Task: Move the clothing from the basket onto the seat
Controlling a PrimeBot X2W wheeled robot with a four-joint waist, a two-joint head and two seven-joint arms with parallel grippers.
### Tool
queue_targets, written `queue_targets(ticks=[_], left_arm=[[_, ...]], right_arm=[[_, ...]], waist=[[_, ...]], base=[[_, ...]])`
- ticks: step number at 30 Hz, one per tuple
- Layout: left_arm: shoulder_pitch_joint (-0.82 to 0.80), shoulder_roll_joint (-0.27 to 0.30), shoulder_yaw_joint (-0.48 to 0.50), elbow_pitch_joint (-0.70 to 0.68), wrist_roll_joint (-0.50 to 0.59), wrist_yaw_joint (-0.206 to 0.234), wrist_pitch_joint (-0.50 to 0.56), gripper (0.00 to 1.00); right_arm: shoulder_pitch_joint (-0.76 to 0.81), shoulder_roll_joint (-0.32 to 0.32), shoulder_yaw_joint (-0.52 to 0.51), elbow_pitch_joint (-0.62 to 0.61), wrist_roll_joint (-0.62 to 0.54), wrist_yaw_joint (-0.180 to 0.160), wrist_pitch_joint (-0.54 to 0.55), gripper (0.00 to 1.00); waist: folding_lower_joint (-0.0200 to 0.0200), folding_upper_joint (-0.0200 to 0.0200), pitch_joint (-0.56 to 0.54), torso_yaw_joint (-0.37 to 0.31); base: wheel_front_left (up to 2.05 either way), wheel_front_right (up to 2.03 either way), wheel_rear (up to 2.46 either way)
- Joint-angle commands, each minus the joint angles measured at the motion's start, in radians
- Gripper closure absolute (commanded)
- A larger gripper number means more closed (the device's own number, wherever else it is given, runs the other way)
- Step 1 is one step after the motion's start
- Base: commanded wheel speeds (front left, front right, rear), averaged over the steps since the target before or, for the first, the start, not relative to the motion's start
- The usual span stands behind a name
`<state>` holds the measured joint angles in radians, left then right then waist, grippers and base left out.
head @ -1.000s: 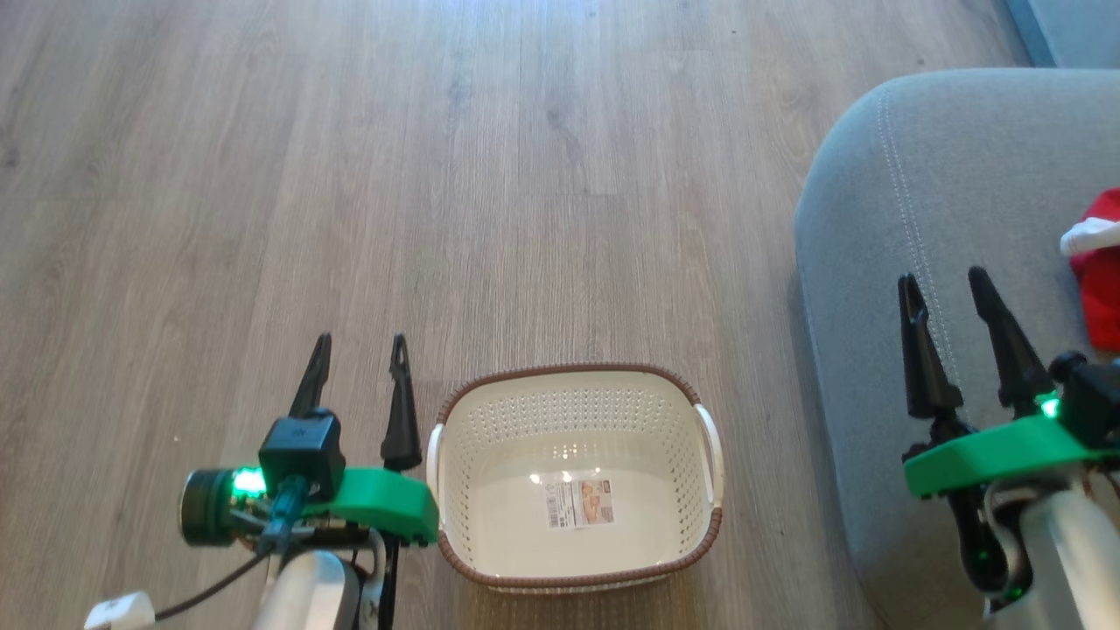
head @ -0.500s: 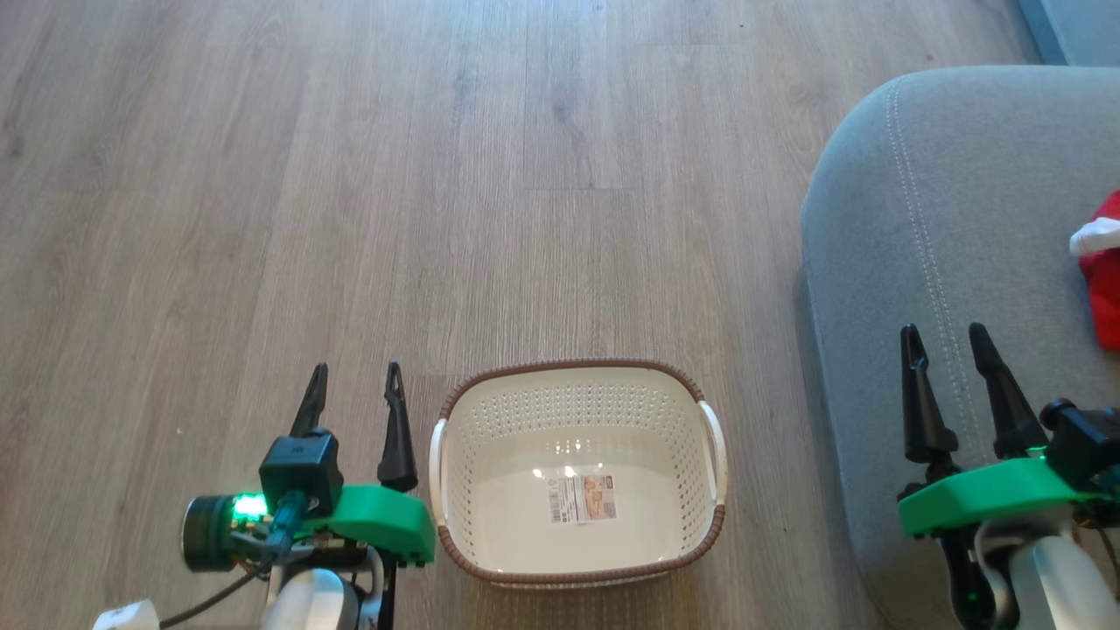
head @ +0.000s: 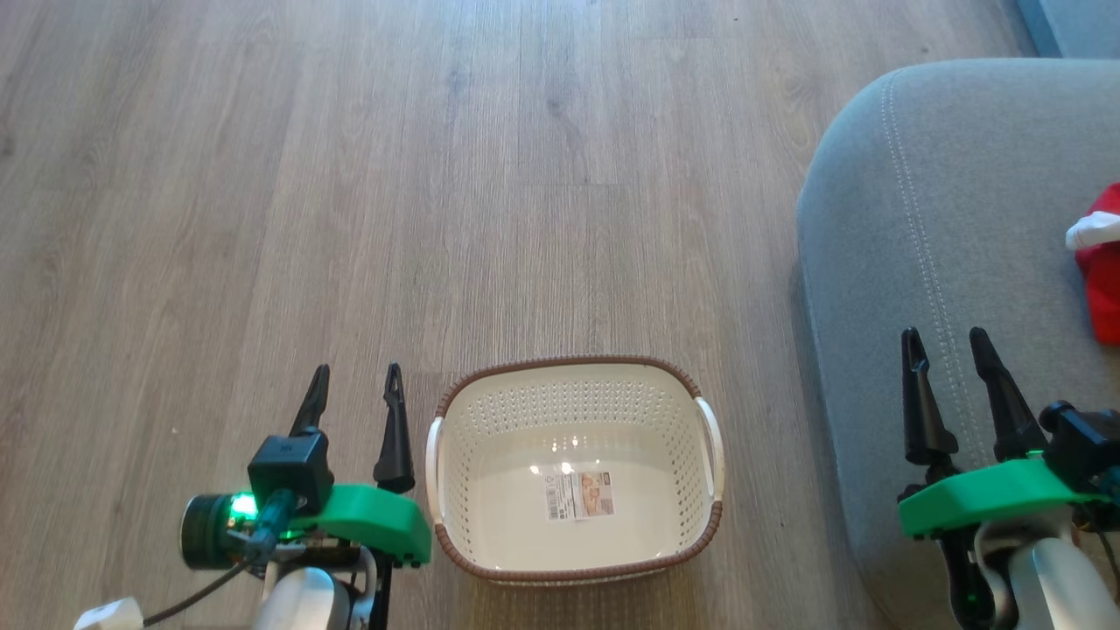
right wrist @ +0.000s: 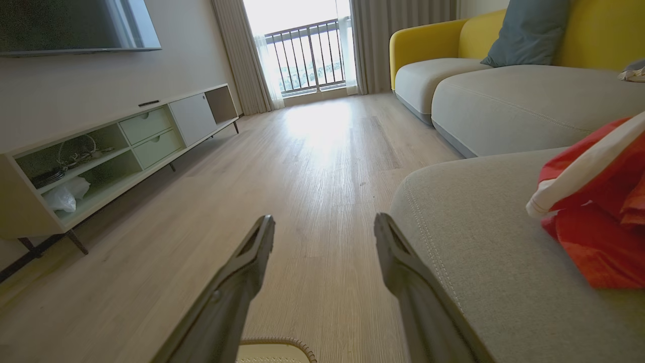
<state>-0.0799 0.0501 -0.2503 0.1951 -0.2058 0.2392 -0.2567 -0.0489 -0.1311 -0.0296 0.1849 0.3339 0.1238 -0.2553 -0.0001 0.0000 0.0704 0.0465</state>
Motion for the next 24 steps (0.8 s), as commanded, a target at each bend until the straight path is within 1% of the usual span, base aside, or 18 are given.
queue_targets(ticks=[1,5,13,24], left_arm=[[-0.035,0.0,0.041,-0.038,-0.004,-0.005,-0.005,0.0],[-0.034,0.0,0.039,-0.037,-0.006,-0.024,-0.005,0.0],[-0.03,0.0,0.04,-0.038,-0.012,-0.039,-0.005,0.0],[-0.027,0.0,0.047,-0.024,-0.023,-0.05,-0.005,0.0]], right_arm=[[-0.027,-0.004,0.016,-0.029,-0.011,0.007,-0.006,0.0],[-0.027,-0.007,0.023,-0.033,-0.015,0.007,-0.006,0.0],[-0.028,-0.005,0.012,-0.032,0.003,0.007,-0.006,0.0],[-0.034,-0.005,0.014,-0.032,-0.001,0.007,-0.006,0.0]], waist=[[0.0001,0.0,0.001,0.0],[0.0001,0.0,0.003,0.0],[0.0001,0.0,0.004,-0.001],[0.0001,0.0,-0.001,-0.005]], base=[[0.0,0.0,0.0],[0.0,0.0,0.0],[0.0,0.0,0.0],[0.0,0.0,0.0]])
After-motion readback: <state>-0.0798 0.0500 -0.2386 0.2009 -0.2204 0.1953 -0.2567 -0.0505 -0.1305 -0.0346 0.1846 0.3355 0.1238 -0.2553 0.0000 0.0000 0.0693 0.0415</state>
